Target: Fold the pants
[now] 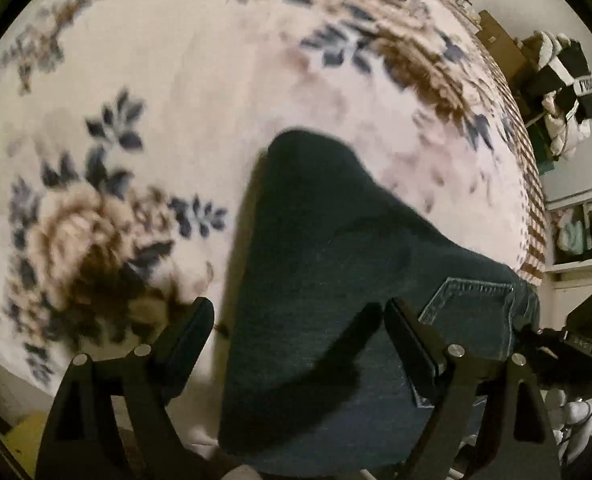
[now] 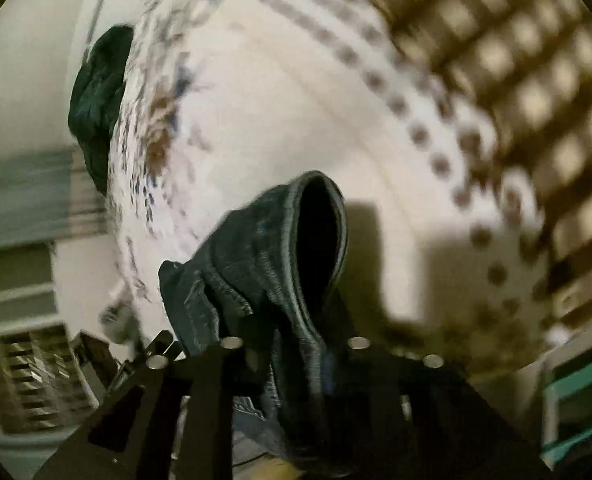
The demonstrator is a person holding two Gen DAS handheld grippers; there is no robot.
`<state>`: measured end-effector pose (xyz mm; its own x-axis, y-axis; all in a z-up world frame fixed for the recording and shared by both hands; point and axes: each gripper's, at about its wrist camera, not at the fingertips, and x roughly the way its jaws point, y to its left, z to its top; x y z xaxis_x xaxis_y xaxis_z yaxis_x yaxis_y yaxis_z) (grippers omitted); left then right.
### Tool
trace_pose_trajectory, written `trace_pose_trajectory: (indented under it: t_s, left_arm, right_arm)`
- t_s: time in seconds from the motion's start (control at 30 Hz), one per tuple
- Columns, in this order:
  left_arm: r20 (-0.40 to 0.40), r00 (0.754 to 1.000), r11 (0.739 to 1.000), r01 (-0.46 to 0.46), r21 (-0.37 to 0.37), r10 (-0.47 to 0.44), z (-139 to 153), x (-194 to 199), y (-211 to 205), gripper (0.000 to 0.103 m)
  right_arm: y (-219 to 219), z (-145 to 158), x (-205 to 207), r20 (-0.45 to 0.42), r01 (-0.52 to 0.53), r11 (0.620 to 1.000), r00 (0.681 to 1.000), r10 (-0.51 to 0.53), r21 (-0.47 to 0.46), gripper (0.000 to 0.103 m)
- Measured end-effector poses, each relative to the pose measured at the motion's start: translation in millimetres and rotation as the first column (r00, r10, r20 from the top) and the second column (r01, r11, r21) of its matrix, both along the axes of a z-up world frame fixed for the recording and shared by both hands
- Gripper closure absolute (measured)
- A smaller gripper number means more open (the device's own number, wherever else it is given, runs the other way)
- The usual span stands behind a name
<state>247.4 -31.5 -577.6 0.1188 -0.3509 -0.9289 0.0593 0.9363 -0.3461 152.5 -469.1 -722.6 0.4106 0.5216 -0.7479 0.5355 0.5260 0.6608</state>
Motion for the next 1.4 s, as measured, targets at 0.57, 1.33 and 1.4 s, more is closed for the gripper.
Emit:
trace_pose_trajectory:
  t_s: [0.57,1.33,1.4]
  left_arm:
    - [-0.097,0.995,0.981,-0.039,-0.19,0.021,-14.9,-18.9,7.8,0.016]
    - [-0.07,0.995,0.965,-0.081,-0.251,0.065,-32.5,-17.9,8.3,0.042]
    - [-0.057,0.995,0.96,-0.088,-0.264,0.076,-27.3,-18.7,10.4,0.073]
  right_arm:
    - [-23.5,21.2,-80.7,0.04,0.225,0.964,0.972,-0.233,0.143,0.011]
    - [73.7,-78.5,-33.9,0.054,0.354,0.903,0.925,-0.377,0.244,0.043]
    - [79.8,-73.7,-28.5,0.052,0.363,0.906,0.923,-0.382,0.22,0.05]
